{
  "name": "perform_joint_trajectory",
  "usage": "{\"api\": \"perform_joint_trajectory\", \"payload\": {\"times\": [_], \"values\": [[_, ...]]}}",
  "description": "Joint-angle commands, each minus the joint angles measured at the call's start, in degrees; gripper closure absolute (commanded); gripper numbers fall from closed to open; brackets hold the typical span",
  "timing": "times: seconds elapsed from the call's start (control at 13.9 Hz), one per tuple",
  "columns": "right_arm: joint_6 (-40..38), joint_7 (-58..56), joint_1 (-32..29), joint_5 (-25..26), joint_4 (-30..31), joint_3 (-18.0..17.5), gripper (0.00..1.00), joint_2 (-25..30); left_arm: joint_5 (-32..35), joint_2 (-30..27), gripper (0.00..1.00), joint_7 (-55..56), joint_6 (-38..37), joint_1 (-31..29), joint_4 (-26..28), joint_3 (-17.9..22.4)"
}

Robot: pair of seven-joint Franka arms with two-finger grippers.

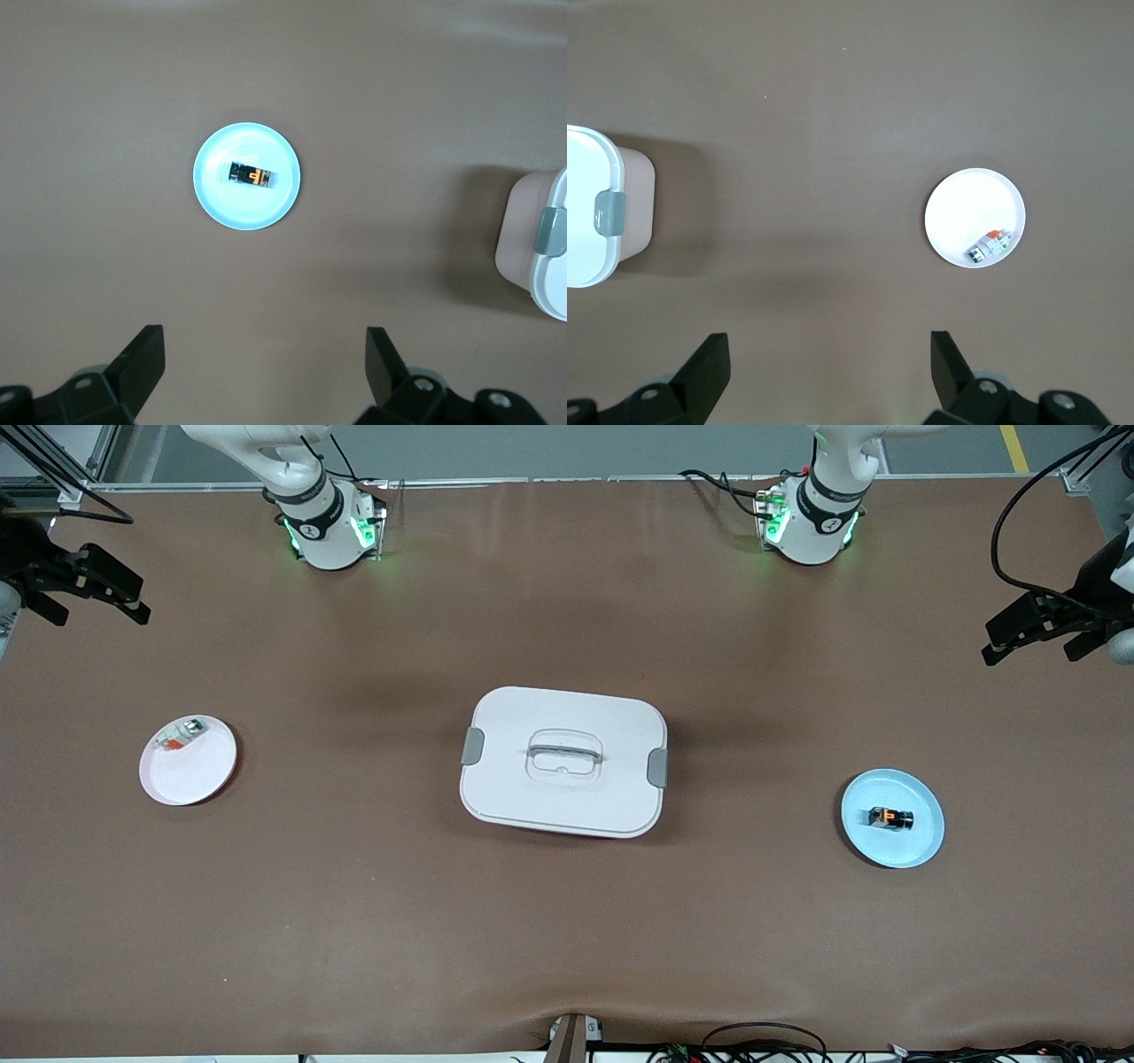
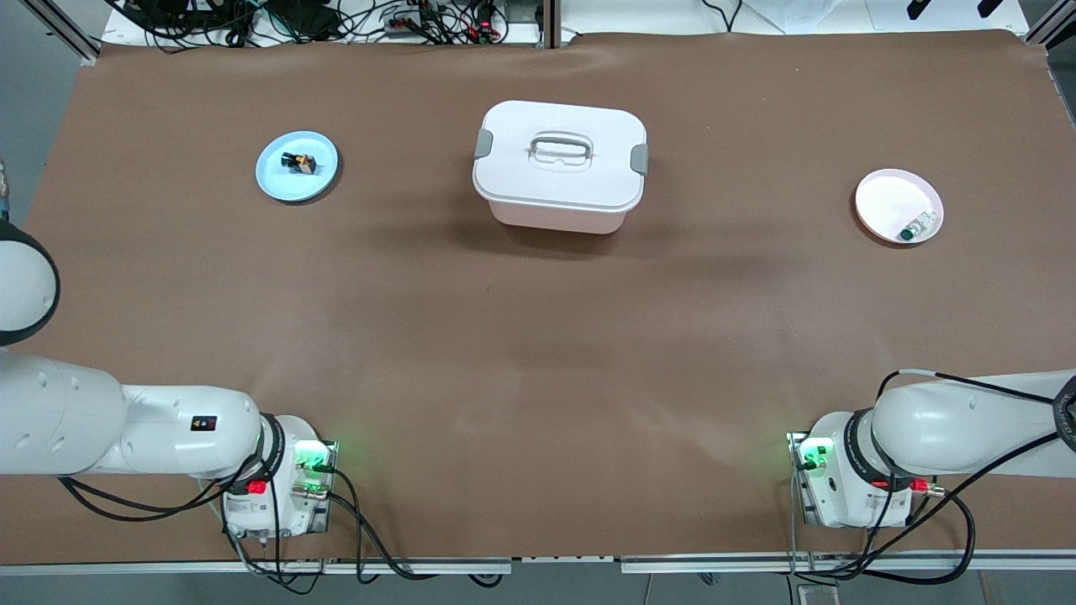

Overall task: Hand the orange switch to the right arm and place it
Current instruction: 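Move the left gripper toward the light-blue plate with the switch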

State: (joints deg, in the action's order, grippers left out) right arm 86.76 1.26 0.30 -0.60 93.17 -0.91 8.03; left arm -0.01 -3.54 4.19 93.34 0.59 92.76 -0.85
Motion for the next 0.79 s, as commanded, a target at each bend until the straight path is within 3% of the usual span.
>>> {"api": "perform_joint_trajectory", "payload": {"times": [0.0, 0.72], "values": [[0.0, -0.6, -0.2, -0.5, 0.6, 0.1, 0.00, 0.9, -1.1, 0.6, 0.00, -0.3, -1.2, -0.4, -1.4, 0.0], [-0.8, 0.0, 1.5, -0.5, -0.5, -0.2, 0.00, 0.6, -0.7, 0.8, 0.00, -0.2, -1.1, -0.3, -1.5, 0.0]]}}
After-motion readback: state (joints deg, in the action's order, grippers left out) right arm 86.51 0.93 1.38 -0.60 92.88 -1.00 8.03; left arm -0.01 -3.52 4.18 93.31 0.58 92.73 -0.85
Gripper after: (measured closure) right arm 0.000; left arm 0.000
